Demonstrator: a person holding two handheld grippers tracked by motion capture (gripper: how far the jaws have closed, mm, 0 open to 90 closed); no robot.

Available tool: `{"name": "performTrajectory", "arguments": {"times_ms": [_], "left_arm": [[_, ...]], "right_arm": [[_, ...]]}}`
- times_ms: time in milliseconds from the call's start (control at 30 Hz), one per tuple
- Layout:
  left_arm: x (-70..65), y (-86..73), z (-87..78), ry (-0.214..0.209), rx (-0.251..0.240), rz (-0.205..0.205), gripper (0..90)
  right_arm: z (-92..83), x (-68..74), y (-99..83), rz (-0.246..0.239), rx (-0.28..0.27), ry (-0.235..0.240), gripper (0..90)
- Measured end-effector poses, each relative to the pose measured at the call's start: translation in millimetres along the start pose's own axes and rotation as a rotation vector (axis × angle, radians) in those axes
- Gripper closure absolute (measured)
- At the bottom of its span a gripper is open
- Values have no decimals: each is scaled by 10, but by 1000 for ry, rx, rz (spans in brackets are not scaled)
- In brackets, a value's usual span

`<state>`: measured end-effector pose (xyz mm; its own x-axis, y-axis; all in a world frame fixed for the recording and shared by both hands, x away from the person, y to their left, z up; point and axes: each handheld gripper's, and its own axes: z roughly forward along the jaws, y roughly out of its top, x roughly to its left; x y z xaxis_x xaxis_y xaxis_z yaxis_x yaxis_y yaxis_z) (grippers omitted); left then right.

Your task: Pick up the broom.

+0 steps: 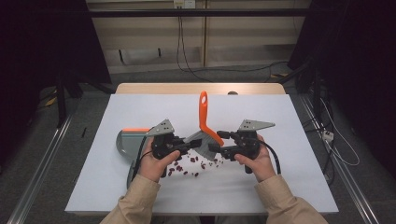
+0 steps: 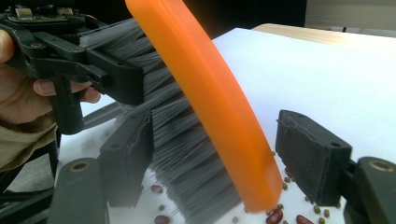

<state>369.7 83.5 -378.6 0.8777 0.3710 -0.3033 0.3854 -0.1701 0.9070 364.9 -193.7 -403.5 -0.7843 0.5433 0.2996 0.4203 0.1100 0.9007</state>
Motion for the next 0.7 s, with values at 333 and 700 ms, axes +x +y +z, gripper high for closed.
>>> {"name": "performTrajectory", "arguments": {"times_ms": [333, 700], "left_arm": [[2, 3, 21, -16, 14, 25, 850], [47, -5, -8, -8, 22, 27, 850]], "right_arm": [[-8, -15, 9, 1, 3, 17, 308], [-93, -31, 47, -11, -9, 12, 319]]}}
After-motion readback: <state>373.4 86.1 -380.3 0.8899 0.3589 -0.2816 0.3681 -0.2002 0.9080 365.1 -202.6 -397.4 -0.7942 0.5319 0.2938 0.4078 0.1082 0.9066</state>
